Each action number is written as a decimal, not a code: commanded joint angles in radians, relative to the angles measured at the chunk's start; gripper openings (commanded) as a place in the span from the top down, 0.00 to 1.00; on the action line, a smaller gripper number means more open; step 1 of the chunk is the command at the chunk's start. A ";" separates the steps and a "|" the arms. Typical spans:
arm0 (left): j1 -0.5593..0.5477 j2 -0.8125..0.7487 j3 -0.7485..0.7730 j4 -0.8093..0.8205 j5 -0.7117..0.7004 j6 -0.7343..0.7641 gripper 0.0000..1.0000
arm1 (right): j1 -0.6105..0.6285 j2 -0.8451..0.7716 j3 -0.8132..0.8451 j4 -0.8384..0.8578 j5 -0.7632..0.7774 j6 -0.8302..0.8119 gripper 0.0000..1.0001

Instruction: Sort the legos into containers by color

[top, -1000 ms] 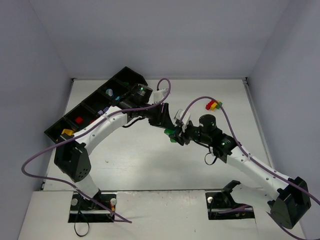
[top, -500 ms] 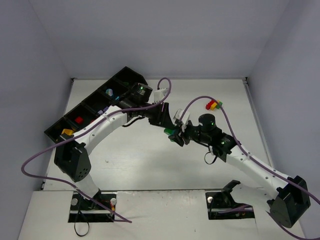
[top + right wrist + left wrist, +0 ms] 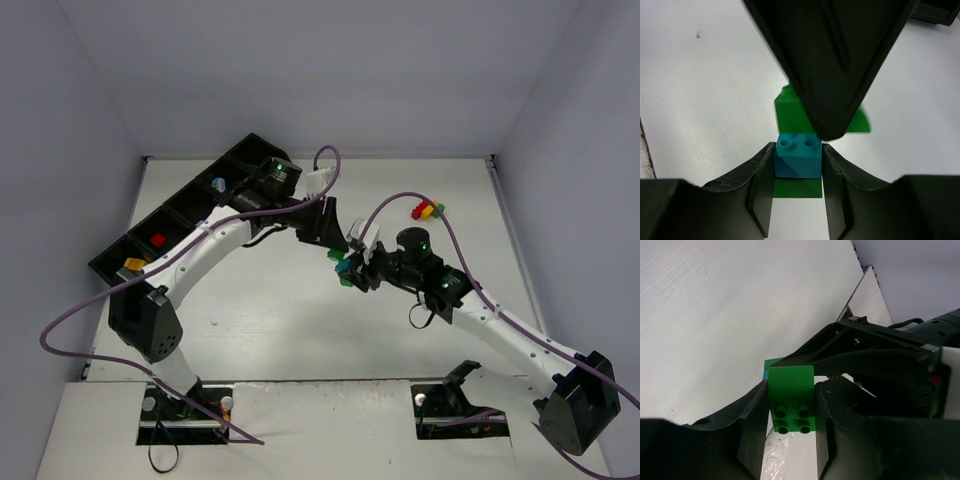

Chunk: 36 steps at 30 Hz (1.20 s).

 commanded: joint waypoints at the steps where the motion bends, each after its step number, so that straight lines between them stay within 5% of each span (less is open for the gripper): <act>1: 0.042 -0.013 0.104 -0.023 0.027 0.055 0.95 | 0.008 -0.008 0.005 0.042 0.007 -0.006 1.00; 5: 0.130 0.011 0.170 -0.045 0.017 0.066 0.95 | 0.008 -0.029 -0.007 0.042 0.036 0.006 1.00; 11: 0.251 0.148 0.390 -0.092 -0.250 0.133 0.94 | 0.007 -0.037 -0.021 0.048 0.057 0.031 1.00; 23: 0.317 0.468 0.562 0.378 -0.824 0.184 0.86 | 0.005 -0.044 -0.056 0.103 0.048 0.103 1.00; 33: 0.351 0.718 0.786 0.449 -0.977 0.215 0.78 | 0.005 -0.081 -0.087 0.103 0.050 0.160 1.00; 36: 0.369 0.767 0.829 0.440 -0.977 0.207 0.68 | 0.005 -0.090 -0.091 0.099 0.053 0.178 1.00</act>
